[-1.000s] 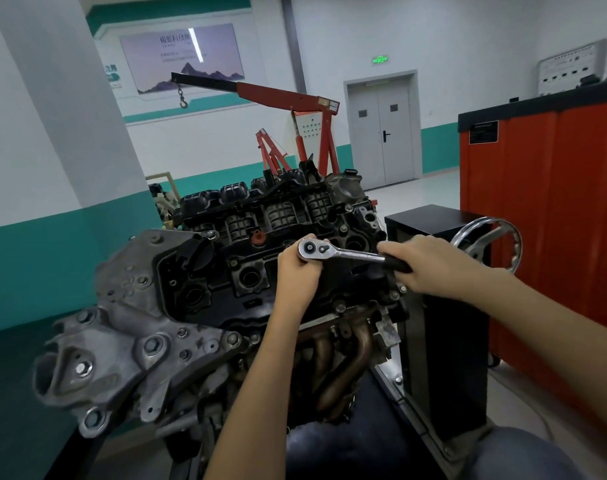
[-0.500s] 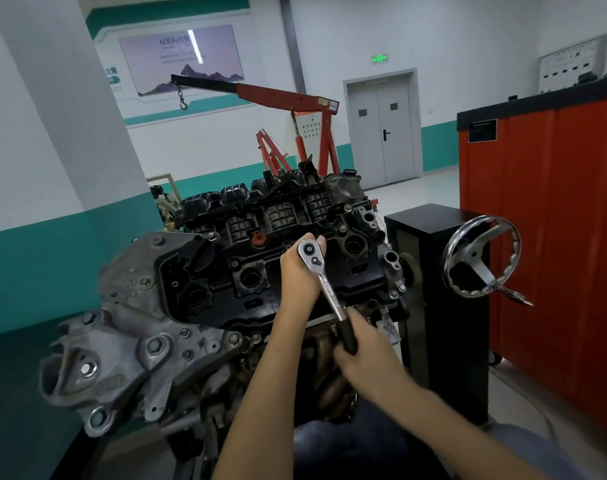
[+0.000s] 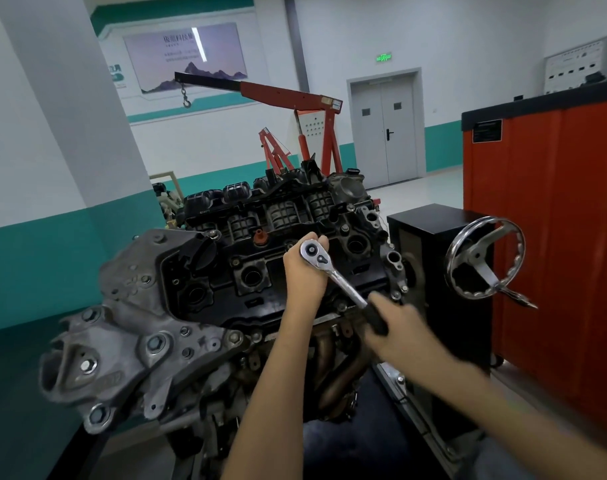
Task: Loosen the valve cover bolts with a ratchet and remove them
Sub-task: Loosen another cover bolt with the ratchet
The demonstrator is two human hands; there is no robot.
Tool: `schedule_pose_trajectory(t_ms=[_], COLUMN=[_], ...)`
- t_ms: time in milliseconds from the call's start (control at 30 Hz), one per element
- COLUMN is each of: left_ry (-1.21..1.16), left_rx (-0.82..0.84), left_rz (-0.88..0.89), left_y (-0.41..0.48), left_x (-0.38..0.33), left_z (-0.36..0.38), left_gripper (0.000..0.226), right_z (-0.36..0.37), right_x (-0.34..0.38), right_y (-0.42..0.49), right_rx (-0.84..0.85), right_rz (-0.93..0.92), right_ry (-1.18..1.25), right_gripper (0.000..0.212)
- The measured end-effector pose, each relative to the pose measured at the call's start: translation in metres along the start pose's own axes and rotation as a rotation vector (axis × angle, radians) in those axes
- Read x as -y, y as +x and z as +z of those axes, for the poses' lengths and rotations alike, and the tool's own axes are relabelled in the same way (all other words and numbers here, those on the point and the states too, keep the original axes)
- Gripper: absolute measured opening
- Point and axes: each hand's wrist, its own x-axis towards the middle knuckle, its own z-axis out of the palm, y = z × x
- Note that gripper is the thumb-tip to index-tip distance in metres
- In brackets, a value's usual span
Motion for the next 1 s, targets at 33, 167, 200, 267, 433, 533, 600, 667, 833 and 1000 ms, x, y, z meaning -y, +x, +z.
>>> schedule_pose_trajectory(t_ms=[33,167,200,267,433,533,600,667,833,1000], left_ry=[-0.004,0.026,0.053,0.167,0.335,0.348,0.260,0.177,0.161,0.154], left_rx=[-0.059,-0.043,0.015,0.130,0.321,0.275,0.163,0.104,-0.007,-0.006], left_rz=[-0.009,0.012,0.029,0.055,0.150,0.204,0.150,0.099,0.080,0.083], left_y=[0.000,-0.002,-0.001,0.002,0.010,0.004,0.003,0.005,0.002,0.002], left_x=[-0.002,0.000,0.002,0.002,-0.004,-0.001,0.001,0.000,0.000,0.006], left_z=[0.004,0.001,-0.003,-0.011,-0.021,-0.016,-0.012,-0.009,0.006,0.010], left_gripper=[0.054,0.047,0.048,0.051,0.059,0.055,0.054,0.051,0.050,0.050], right_z=[0.018,0.039,0.033,0.011,-0.071,-0.095,-0.084,-0.059,0.021,0.033], right_x=[0.008,0.029,0.027,0.018,0.003,0.008,0.007,0.002,0.009,0.010], right_y=[-0.009,-0.010,-0.005,0.005,0.063,0.082,0.074,0.056,0.003,-0.001], right_rx=[0.017,0.211,0.266,0.325,0.262,0.249,0.238,0.189,0.216,0.256], right_rz=[0.033,0.185,0.203,0.199,-0.049,-0.146,-0.128,-0.075,0.170,0.255], right_ry=[0.173,0.597,0.629,0.576,-0.233,-0.425,-0.346,-0.169,0.518,0.616], right_gripper=[0.022,0.009,0.010,0.017,0.027,0.026,0.027,0.018,0.021,0.023])
